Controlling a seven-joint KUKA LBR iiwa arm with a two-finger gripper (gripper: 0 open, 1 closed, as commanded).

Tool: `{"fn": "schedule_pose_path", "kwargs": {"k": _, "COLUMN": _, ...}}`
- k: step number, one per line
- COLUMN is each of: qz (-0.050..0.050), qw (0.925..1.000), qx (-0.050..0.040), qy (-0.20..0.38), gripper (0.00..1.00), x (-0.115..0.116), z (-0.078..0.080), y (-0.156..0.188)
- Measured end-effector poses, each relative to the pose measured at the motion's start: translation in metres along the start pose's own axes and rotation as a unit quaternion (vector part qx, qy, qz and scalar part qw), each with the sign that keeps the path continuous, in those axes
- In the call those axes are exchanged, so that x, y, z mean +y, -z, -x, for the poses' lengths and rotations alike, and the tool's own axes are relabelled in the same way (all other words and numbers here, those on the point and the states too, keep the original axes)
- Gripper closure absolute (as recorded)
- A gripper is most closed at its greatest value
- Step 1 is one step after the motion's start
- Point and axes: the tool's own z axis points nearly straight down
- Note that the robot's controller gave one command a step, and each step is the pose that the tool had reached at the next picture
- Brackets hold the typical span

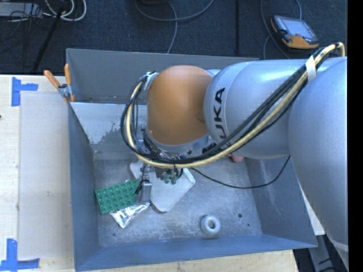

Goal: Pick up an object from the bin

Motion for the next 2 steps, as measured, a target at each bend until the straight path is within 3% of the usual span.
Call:
{"fn": "schedule_pose_path", "kwargs": {"k": 1, "qz": 0.001, "qw": 0.9920, "qx": 0.0005, "qy": -0.126, "gripper": 0.00, "x": -0.0231, "z": 0.0055, "y": -0.1060}}
{"fn": "schedule_pose_path", "kwargs": {"k": 2, "qz": 0.002, "qw": 0.9917, "qx": -0.0015, "qy": -0.128, "gripper": 1.00, "x": -0.0234, "z": 0.0072, "y": -0.1032}}
